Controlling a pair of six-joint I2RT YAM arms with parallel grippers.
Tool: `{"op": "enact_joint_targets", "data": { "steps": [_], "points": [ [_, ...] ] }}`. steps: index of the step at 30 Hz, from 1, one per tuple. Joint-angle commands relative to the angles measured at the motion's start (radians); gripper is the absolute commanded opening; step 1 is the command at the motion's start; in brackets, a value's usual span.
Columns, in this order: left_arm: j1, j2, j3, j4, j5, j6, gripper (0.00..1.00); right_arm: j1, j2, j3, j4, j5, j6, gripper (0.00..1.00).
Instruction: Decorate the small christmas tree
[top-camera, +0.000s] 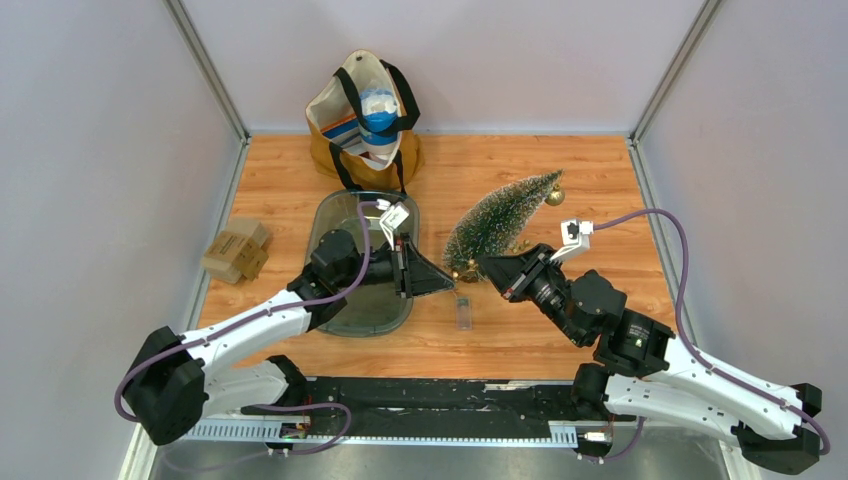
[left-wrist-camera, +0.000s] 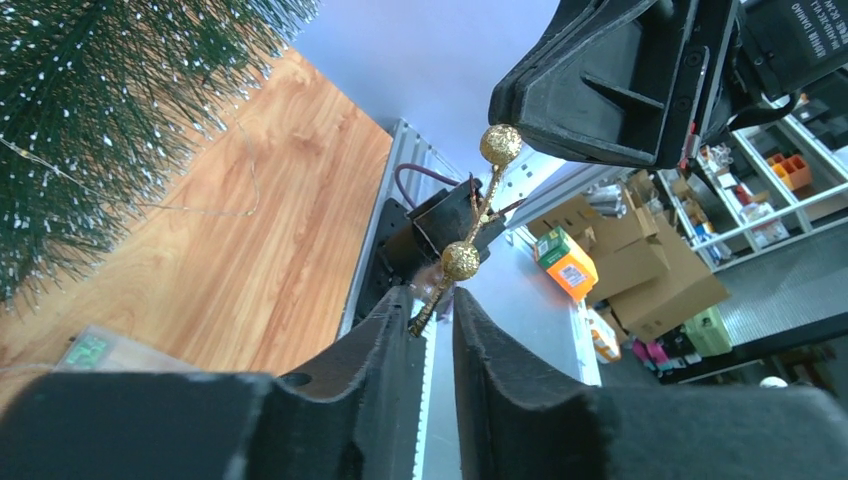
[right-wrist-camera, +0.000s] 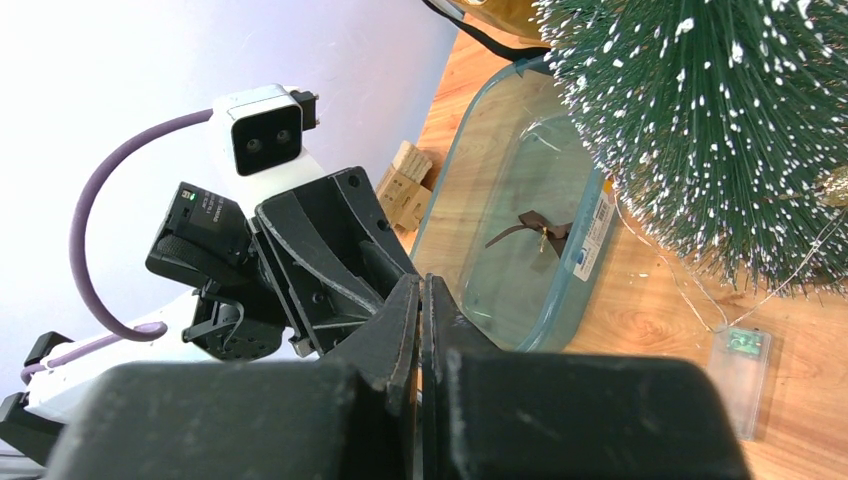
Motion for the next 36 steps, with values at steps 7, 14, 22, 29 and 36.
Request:
{"op": "enact_joint_targets", "data": {
  "steps": [7,14,22,29,36],
  "points": [
    [-0.004,-0.023,0.02,0.042,0.023,0.007,0.17,-0.009,0.0,-0.004,0.038,0.004,0.014,0.0],
    [-0.004,-0.069,0.041,-0.099,-0.015,0.068,0.0,-0.009,-0.005,-0.014,0.021,0.012,0.017,0.05],
    [-0.006,-0.089,0.15,-0.448,-0.085,0.221,0.0,-0.009,-0.055,-0.009,-0.058,0.07,0.002,0.54],
    [0.002,-0.045,0.325,-0.82,-0.139,0.408,0.0,-0.009,-0.133,0.006,-0.157,0.159,-0.032,0.62],
    [0.011,0.043,0.524,-1.21,-0.183,0.628,0.0,-0.009,-0.178,0.045,-0.333,0.3,-0.096,0.64]
  ]
}}
